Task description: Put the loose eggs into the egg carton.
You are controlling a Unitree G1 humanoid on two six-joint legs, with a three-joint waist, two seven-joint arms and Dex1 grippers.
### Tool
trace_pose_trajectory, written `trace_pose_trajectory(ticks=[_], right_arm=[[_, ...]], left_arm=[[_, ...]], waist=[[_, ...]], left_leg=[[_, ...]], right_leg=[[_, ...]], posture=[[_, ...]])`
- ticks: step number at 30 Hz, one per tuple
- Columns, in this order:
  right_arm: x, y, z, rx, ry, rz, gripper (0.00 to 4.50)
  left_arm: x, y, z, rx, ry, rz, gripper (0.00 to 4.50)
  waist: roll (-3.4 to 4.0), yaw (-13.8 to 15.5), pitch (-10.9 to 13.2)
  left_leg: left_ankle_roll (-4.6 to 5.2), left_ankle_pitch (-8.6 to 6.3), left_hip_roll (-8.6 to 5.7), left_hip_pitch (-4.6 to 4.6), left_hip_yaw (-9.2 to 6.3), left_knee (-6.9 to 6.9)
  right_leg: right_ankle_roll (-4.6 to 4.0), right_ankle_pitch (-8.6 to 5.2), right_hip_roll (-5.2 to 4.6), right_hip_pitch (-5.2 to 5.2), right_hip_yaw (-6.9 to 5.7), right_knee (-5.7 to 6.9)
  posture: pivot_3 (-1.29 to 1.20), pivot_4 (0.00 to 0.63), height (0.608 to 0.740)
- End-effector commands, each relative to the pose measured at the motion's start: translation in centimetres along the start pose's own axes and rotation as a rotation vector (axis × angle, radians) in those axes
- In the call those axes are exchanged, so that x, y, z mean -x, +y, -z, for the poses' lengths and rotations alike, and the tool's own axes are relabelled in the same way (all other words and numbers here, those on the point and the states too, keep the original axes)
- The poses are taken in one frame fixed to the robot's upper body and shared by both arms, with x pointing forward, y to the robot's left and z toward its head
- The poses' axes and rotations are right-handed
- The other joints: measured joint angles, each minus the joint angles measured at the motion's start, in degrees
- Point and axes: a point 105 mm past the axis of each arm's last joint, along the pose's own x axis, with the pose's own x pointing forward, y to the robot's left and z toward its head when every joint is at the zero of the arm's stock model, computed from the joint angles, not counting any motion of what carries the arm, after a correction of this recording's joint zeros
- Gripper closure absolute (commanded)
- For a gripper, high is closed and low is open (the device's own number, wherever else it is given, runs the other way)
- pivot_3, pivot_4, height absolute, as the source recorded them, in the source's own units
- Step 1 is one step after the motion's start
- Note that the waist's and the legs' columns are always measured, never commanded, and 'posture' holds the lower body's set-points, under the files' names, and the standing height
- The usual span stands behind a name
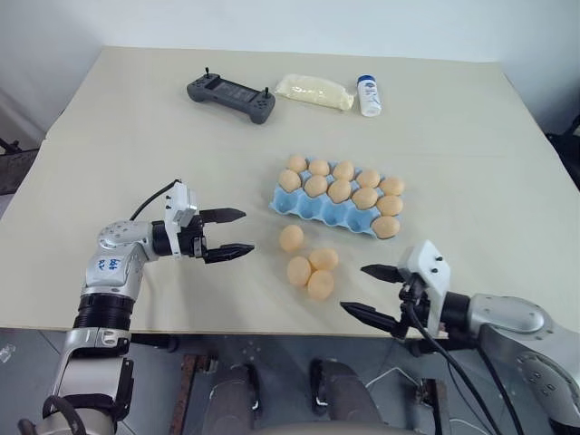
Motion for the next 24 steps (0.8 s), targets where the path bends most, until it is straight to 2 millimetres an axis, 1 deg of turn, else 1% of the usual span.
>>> trace_pose_trajectory(ticks=[1, 5, 8, 10, 12, 14, 16, 24], right_arm=[[-0.6, 0.5, -0.3, 0.015, -0.029, -0.039, 0.02], [-1.9, 0.7, 0.0, 0.012, -0.027, -0.057, 0.02], [-3.1, 0.3, -0.2, 0.019, -0.032, -0.055, 0.02], [-3.7, 0.1, -0.4, 0.029, -0.035, -0.052, 0.02], [-3.9, 0.0, -0.5, 0.037, -0.034, -0.053, 0.02], [-4.1, -0.1, -0.6, 0.044, -0.033, -0.055, 0.02], [-4.2, -0.2, -0.6, 0.048, -0.033, -0.054, 0.02], [-4.4, -0.4, -0.7, 0.052, -0.032, -0.057, 0.02]], left_arm=[[0.4, -0.5, -1.2, -0.036, -0.015, 0.012, 0.00], [0.7, -0.7, -1.1, -0.031, -0.011, 0.018, 0.00], [0.7, -1.1, -1.0, -0.035, -0.019, 0.043, 0.00], [0.7, -1.6, -0.7, -0.039, -0.014, 0.068, 0.00], [0.7, -2.0, -0.4, -0.044, -0.020, 0.088, 0.00], [0.8, -2.7, 0.8, -0.039, 0.025, 0.130, 0.00], [1.0, -3.1, 1.5, -0.050, 0.046, 0.156, 0.00], [1.1, -2.7, 2.2, -0.130, 0.042, 0.154, 0.00]], waist=[[0.00, 0.00, 0.00], [-0.01, -0.15, -0.01], [-0.01, -0.15, -0.01], [-0.01, -0.09, -0.01], [-0.01, -0.08, -0.01], [-0.01, -0.04, -0.01], [-0.01, -0.07, -0.01], [0.00, -0.15, -0.01]], left_leg=[[0.00, 0.00, 0.00, 0.00, 0.00, 0.00], [0.00, 0.00, -0.01, 0.03, 0.00, 0.01], [0.00, 0.00, 0.02, 0.04, 0.01, 0.02], [-0.02, 0.01, 0.03, 0.03, 0.01, 0.03], [-0.02, 0.01, 0.03, 0.03, 0.01, 0.02], [-0.04, 0.00, 0.03, 0.02, 0.01, 0.00], [-0.04, -0.02, 0.02, 0.01, 0.04, 0.00], [-0.05, -0.03, 0.04, 0.03, 0.02, 0.01]], right_leg=[[0.00, 0.00, -0.01, 0.00, 0.00, 0.00], [0.00, 0.00, -0.02, 0.03, 0.00, 0.01], [0.01, 0.00, 0.00, 0.00, 0.02, 0.09], [0.00, 0.00, -0.01, -0.04, 0.01, 0.14], [-0.01, 0.00, -0.01, -0.04, 0.00, 0.13], [-0.02, -0.01, -0.02, -0.05, 0.01, 0.11], [-0.02, -0.01, -0.05, -0.04, 0.02, 0.07], [-0.04, -0.02, -0.06, -0.04, 0.02, 0.11]], posture=[[0.00, 0.150, 0.740], [0.00, 0.150, 0.740], [0.00, 0.150, 0.740], [0.00, 0.150, 0.740], [0.00, 0.150, 0.740], [0.00, 0.150, 0.740], [0.00, 0.150, 0.740], [0.00, 0.150, 0.740]])
